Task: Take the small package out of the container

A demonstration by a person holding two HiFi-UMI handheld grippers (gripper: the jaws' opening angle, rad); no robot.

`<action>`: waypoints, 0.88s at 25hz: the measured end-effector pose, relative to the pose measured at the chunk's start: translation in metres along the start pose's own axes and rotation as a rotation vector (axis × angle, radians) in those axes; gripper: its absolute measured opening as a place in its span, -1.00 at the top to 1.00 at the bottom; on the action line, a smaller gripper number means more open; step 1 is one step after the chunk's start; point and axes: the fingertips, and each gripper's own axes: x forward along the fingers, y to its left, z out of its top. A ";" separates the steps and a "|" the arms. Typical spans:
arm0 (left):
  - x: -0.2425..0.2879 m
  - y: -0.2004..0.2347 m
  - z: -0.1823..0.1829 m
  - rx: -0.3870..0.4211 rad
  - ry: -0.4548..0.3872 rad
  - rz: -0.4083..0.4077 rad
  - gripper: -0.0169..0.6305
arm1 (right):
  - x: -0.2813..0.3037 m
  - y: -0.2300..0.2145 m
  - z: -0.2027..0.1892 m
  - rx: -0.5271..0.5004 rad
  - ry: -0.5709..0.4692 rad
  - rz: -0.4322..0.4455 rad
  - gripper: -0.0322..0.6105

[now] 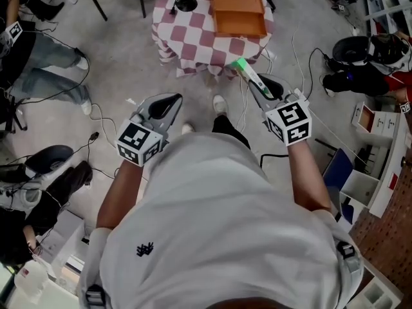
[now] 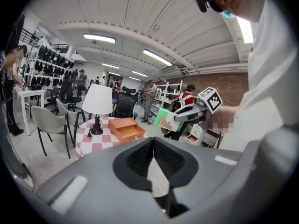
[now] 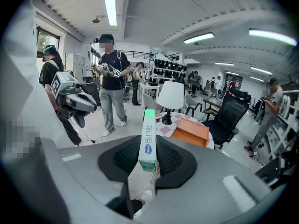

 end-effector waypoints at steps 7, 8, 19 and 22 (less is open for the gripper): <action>0.003 0.001 -0.004 0.003 0.007 -0.008 0.77 | -0.001 0.003 -0.003 -0.002 0.002 0.000 0.61; 0.004 0.001 -0.005 0.003 0.008 -0.010 0.78 | -0.001 0.003 -0.003 0.000 0.003 0.000 0.61; 0.008 -0.003 -0.001 0.000 0.013 -0.009 0.77 | -0.001 -0.003 -0.002 -0.006 0.006 0.008 0.61; 0.010 -0.006 0.000 0.000 0.014 -0.005 0.78 | -0.003 -0.005 -0.002 -0.010 0.004 0.013 0.61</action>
